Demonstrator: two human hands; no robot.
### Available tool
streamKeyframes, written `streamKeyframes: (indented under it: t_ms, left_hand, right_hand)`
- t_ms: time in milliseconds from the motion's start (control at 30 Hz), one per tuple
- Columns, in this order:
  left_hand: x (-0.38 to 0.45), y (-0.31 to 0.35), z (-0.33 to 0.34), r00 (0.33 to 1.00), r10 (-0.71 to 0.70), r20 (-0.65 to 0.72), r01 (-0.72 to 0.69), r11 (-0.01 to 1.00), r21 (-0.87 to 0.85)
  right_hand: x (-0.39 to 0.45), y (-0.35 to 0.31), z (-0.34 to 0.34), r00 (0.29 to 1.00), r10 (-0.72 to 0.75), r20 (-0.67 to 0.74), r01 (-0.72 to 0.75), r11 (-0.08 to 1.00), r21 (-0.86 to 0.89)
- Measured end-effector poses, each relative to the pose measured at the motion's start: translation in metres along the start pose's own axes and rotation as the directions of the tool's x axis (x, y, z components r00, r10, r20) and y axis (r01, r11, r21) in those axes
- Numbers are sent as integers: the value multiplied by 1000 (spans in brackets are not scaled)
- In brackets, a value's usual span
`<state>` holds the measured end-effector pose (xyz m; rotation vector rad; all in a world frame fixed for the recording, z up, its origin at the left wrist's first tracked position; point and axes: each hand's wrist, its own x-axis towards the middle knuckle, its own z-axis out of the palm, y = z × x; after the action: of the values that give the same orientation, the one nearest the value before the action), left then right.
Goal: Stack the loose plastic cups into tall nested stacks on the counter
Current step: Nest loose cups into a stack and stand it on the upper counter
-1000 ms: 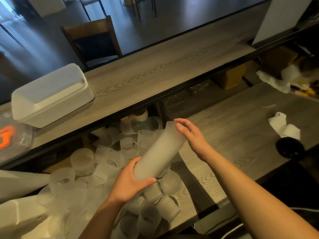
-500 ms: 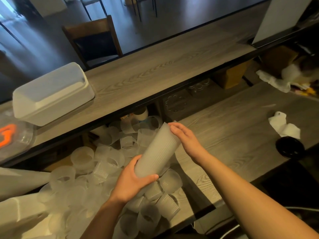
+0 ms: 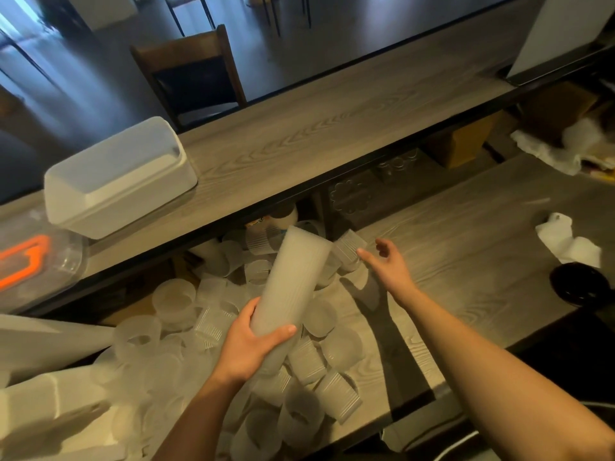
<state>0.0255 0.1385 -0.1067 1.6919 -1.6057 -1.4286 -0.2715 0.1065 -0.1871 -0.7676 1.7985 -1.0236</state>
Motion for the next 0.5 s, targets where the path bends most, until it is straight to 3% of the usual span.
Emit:
streamKeyframes:
  t_ms: [367, 500]
  left_hand:
    - [6, -20, -12, 995, -102, -13, 103, 992, 69]
    - [10, -22, -12, 994, -103, -41, 105, 993, 60]
  right_hand:
    - [54, 16, 13, 988, 11, 156, 14, 987, -157]
    - [55, 20, 19, 996, -29, 88, 45, 983, -179]
